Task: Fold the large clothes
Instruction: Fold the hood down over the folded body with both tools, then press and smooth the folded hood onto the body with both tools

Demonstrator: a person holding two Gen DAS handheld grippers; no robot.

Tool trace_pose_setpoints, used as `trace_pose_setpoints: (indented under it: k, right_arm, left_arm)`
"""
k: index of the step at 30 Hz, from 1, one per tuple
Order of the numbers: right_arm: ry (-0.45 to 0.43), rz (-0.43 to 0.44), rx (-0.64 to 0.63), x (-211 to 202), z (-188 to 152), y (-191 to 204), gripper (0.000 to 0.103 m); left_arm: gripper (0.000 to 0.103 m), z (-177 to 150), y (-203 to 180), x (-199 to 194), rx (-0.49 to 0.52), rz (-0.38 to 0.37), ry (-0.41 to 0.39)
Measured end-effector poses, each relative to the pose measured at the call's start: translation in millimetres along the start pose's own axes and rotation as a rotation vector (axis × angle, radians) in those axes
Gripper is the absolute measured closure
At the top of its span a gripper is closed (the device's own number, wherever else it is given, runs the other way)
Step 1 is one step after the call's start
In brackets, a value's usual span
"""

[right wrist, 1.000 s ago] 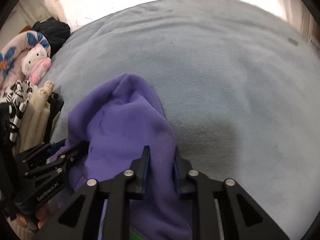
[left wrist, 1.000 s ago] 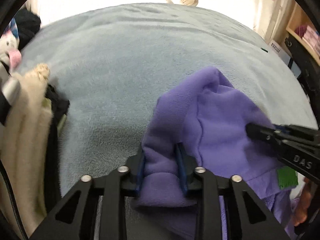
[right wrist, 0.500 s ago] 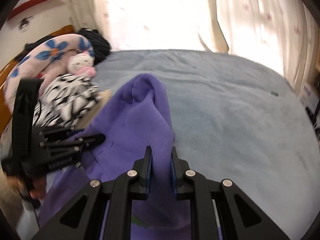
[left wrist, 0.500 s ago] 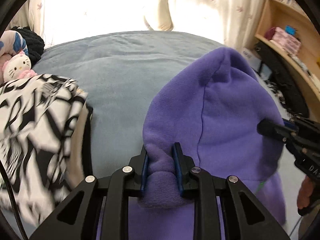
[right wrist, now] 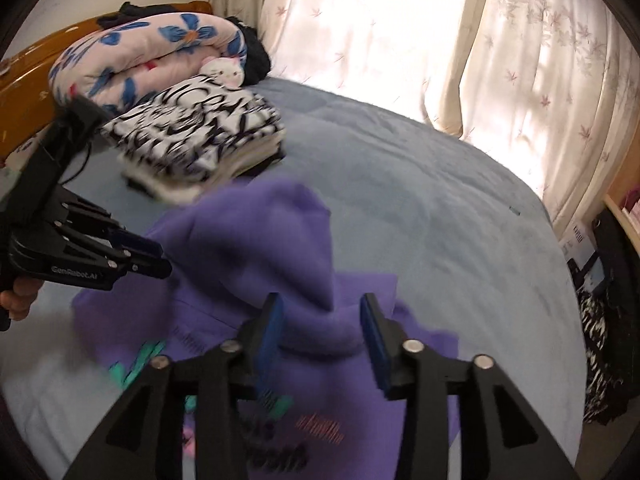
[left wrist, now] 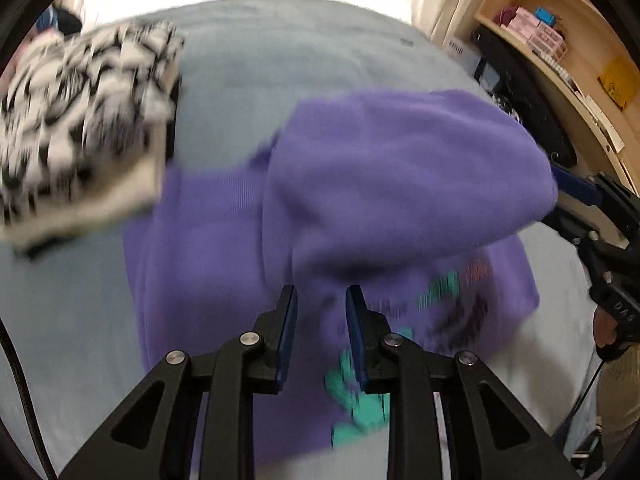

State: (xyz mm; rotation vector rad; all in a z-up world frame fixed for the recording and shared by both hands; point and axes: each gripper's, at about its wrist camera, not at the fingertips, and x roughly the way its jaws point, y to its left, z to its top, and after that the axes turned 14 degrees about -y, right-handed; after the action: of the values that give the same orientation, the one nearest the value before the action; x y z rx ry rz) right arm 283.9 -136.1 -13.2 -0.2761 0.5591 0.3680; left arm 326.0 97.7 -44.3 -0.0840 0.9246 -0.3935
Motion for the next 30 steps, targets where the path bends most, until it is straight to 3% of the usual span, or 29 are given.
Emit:
trace_pose_setpoints:
  k: [4, 6, 10, 14, 20, 30]
  right_arm:
    - [0.065, 0.052, 0.126, -12.8, -13.7, 2.1, 0.06]
    - [0.11, 0.108, 0.277, -15.0, -19.5, -7.7, 0.057]
    - [0.156, 0.198, 0.559, -13.8, -31.3, -26.8, 0.052]
    - [0.18, 0.237, 0.799, -2.3, -39.7, -45.0, 0.05]
    - [0.204, 0.247, 1.067, 22.7, -54.4, -68.6, 0.047]
    - [0.238, 0.213, 1.258, 66.0, -70.3, -97.6, 0.047]
  left_arm:
    - [0.078, -19.6, 5.6, -15.9, -0.072, -0.053, 0.046]
    - [0.074, -20.1, 5.5, -24.7, -0.109, -0.086, 0.058]
    - [0.044, -14.2, -3.1, -39.1, -0.189, -0.147, 0.055]
    - [0.043, 0.5, -13.0, -38.0, -0.282, -0.213, 0.051]
    - [0.043, 24.0, -3.1, -16.5, -0.42, -0.229, 0.057]
    - [0.043, 40.9, 36.2, 35.4, -0.594, -0.258, 0.071]
